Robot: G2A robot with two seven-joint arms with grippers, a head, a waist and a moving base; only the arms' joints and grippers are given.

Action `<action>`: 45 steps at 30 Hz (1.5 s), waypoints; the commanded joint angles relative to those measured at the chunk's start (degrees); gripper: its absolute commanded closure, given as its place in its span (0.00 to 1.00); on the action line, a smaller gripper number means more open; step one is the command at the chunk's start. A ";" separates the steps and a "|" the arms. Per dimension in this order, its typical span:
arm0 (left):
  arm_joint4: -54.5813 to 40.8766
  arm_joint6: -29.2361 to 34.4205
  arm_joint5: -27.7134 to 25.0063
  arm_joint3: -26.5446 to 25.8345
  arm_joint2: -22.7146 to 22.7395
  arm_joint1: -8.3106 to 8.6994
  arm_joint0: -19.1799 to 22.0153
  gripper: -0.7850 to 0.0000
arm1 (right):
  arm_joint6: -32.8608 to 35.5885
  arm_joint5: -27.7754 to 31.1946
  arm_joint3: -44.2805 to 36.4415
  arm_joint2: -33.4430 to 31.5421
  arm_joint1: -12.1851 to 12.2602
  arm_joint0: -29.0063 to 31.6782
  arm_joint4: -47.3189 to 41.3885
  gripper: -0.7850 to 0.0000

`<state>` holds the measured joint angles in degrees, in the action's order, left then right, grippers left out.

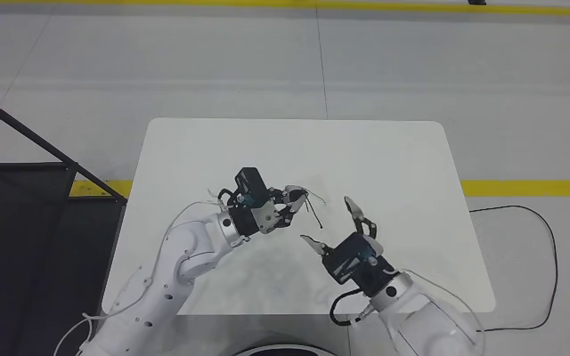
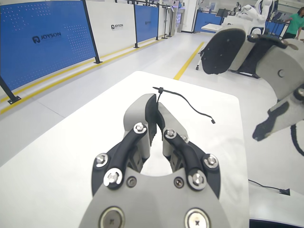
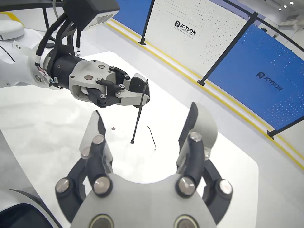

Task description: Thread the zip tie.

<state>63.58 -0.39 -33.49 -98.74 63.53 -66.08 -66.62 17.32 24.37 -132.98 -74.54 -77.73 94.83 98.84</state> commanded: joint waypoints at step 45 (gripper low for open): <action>0.77 0.27 -1.85 -0.83 0.52 -0.33 -0.14 1.00 | 35.83 6.70 16.27 -9.06 3.88 -16.56 -74.66 1.00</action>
<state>64.34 -0.13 -35.34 -99.57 64.06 -66.40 -66.76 52.36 30.77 -116.94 -83.65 -73.98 78.51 24.95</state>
